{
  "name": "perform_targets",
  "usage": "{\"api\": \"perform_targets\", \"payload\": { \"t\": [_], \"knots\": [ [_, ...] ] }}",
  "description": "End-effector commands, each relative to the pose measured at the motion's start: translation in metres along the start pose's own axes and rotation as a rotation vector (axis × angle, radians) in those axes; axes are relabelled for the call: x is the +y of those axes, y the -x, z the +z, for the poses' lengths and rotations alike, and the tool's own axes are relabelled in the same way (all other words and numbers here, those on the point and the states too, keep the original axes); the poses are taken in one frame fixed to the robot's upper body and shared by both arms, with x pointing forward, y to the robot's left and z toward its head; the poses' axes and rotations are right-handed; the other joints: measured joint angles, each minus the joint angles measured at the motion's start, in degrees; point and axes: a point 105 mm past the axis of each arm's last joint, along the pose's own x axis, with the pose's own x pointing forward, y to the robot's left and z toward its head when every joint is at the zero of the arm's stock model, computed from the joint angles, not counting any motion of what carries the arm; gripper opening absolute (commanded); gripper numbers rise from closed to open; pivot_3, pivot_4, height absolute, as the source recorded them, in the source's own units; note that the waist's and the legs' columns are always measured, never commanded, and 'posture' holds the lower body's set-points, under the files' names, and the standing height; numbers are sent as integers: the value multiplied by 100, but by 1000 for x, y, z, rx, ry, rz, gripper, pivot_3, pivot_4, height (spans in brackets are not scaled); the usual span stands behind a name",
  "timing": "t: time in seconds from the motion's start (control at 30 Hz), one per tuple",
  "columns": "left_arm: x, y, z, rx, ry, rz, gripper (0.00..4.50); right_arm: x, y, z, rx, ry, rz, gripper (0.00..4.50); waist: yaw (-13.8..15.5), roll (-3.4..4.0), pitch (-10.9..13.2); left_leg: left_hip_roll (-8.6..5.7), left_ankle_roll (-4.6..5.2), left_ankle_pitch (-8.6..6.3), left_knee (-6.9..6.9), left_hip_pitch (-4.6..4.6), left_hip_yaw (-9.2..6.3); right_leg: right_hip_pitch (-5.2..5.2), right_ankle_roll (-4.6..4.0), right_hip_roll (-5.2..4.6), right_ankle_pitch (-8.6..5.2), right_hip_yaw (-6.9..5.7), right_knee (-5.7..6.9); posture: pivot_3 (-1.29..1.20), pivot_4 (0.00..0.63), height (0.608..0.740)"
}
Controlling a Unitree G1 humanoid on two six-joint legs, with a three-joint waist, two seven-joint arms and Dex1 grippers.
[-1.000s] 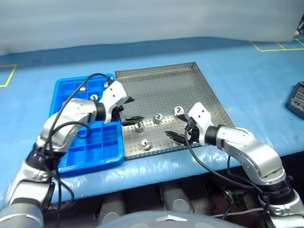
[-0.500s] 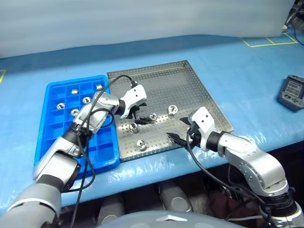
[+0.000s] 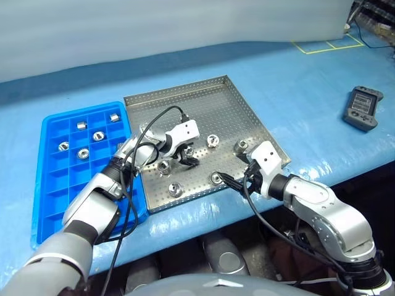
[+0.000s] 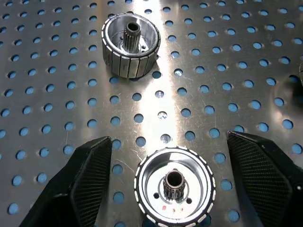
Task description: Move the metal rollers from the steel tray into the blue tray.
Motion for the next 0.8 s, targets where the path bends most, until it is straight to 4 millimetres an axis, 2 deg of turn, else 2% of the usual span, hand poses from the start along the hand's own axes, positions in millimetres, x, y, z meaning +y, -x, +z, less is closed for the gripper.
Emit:
{"api": "perform_targets", "payload": {
  "t": [0.03, 0.13, 0.3, 0.43, 0.53, 0.6, 0.7, 0.8],
  "knots": [
    [5, 7, 1, -7, -9, 22, 2577, 0, 4, 11, -43, 22, -12, 4500, -16, 0, 0, 0, 0, 0, 0, 0, 0, 0, 0, 0, 0, 1, 0, -326, 150, 740],
    [6, 14, 1, -9, -19, 27, 1694, 0, 1, 12, -43, 28, 0, 4500, -33, 0, 0, 0, 0, 0, 0, 0, 0, 0, 1, 0, 0, 1, 2, -302, 150, 740],
    [12, 28, 2, -27, -15, 74, 1711, 0, -5, 17, -51, 38, 26, 4500, -9, 0, 0, 1, 0, 0, -2, 2, -1, -1, 1, 1, 0, 1, 3, -262, 150, 740],
    [27, 45, 21, -145, 37, 185, 1711, 2, -9, 19, -53, 44, 44, 4500, 125, 0, 1, 0, 0, 0, -2, 0, -1, -2, 1, 0, 0, 0, 1, -230, 150, 740],
    [43, 74, 38, -287, 100, 330, 1711, 5, -13, 21, -57, 50, 67, 4500, 217, 1, 1, 0, 0, 0, -3, -3, -3, -4, 1, 0, 0, 0, 1, -203, 150, 740],
    [50, 95, 40, -347, 137, 432, 1711, 9, -15, 23, -59, 53, 84, 4500, 259, 1, 1, 1, 0, 0, -4, -3, -2, -4, 2, 0, 1, 0, 1, -192, 150, 740],
    [55, 131, 28, -386, 181, 631, 1711, 15, -22, 26, -70, 59, 116, 4500, 329, 4, 0, 3, 0, 0, -6, 2, -3, -3, 1, 1, 1, 0, 3, -157, 150, 740],
    [54, 158, 14, -399, 235, 793, 1711, 21, -28, 30, -83, 63, 154, 4500, 438, 4, 0, 4, 0, 0, -5, 4, -5, -3, 1, 2, 1, -2, 9, -126, 150, 740]
  ]
}}
